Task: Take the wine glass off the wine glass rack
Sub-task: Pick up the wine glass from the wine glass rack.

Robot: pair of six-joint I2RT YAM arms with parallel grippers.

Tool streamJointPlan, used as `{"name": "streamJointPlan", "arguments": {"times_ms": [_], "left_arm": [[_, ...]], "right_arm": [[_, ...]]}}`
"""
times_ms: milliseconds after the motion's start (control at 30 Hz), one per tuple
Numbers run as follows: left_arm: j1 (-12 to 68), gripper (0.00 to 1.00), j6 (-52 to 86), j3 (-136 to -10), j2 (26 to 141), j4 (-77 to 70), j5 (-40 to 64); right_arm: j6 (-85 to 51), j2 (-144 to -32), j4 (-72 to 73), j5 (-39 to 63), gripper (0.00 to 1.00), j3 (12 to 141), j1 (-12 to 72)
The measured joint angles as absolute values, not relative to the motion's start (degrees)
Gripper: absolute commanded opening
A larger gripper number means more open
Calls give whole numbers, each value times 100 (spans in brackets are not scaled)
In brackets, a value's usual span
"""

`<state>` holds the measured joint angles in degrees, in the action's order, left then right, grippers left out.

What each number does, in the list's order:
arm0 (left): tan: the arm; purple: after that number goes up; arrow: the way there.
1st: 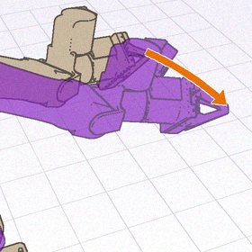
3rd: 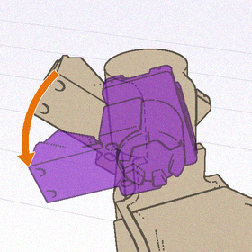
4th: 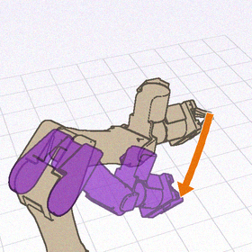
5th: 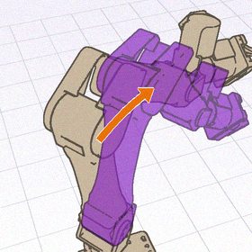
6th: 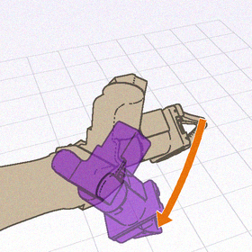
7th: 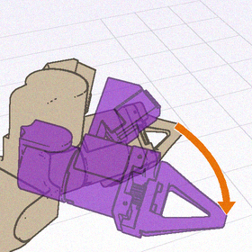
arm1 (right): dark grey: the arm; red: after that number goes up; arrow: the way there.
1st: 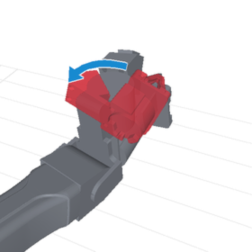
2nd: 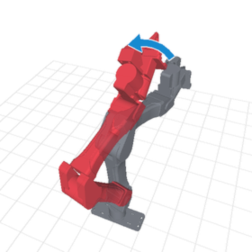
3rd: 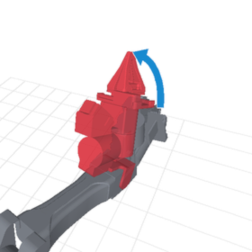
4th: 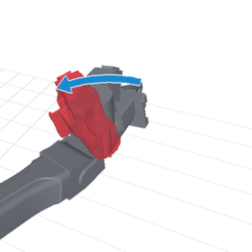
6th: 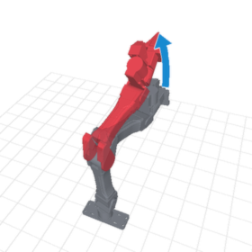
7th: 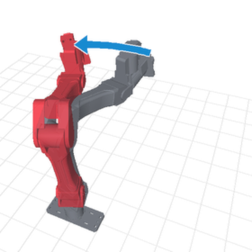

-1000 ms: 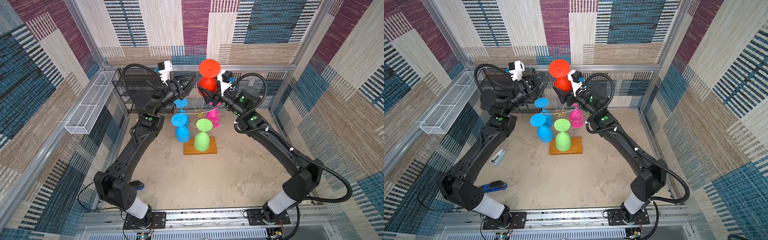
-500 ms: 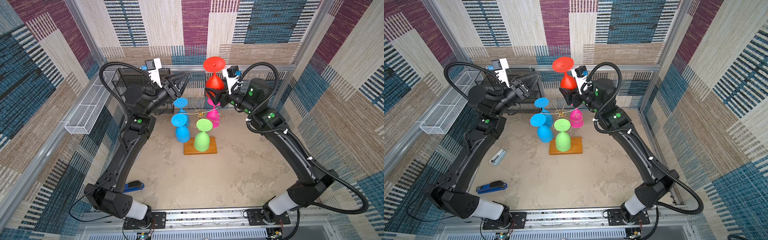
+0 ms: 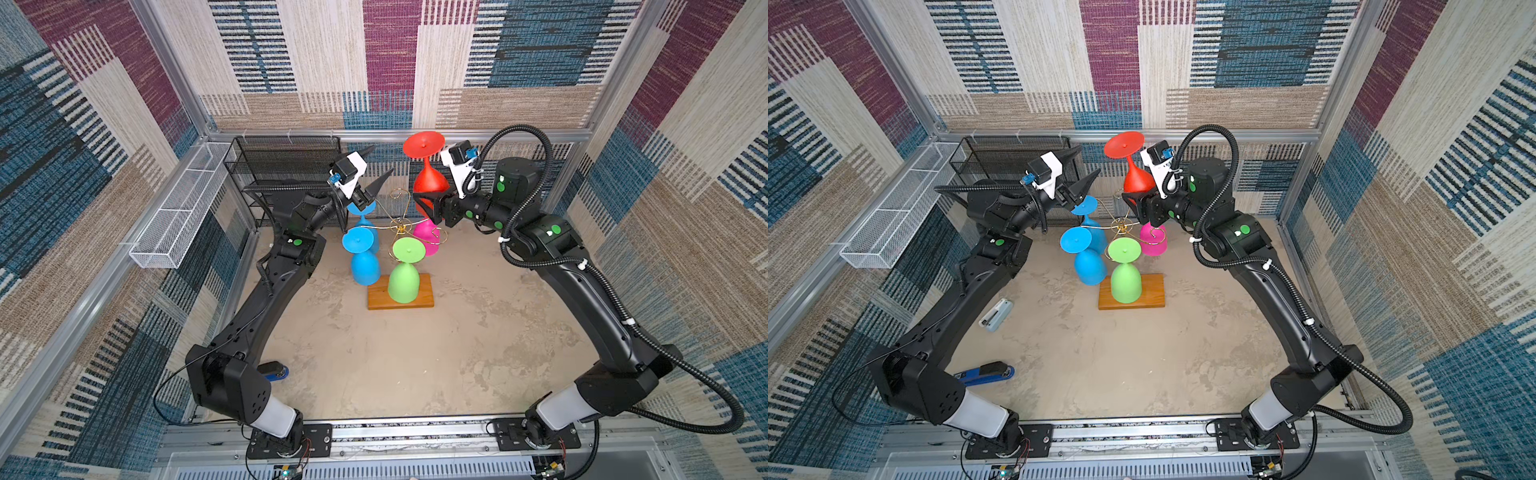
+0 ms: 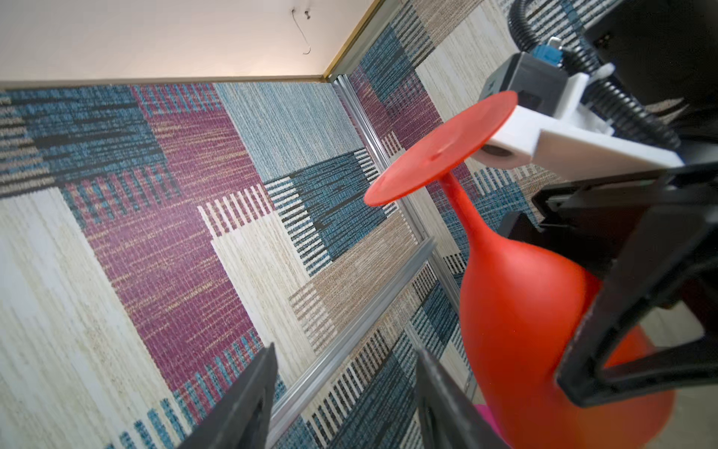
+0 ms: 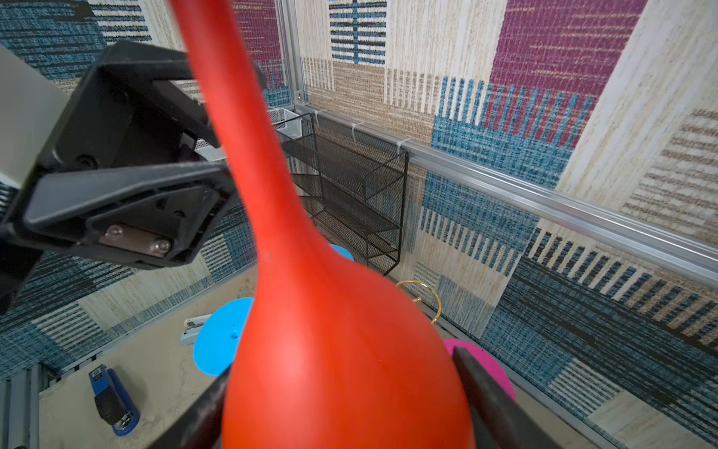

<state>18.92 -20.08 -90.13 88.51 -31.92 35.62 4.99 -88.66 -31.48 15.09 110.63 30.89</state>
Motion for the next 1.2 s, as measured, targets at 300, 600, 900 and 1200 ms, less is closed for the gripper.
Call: {"name": "streamJointPlan", "arguments": {"times_ms": [300,600,900,1200], "left_arm": [[1903,58,-3218,-9266,8958,-3315,3940],[1942,54,-3747,-9354,8962,-2891,4237],[1951,50,-3918,-9406,8958,-2720,4381],[1951,37,-4069,-9450,8879,-2534,4532]], "right_arm": [[456,-9048,-3465,1761,55,11137,3092],[410,-9275,-3717,1997,53,11404,3170],[414,-9454,-3957,2060,49,11570,3260],[419,-9507,-4117,2097,48,11598,3341]]}}
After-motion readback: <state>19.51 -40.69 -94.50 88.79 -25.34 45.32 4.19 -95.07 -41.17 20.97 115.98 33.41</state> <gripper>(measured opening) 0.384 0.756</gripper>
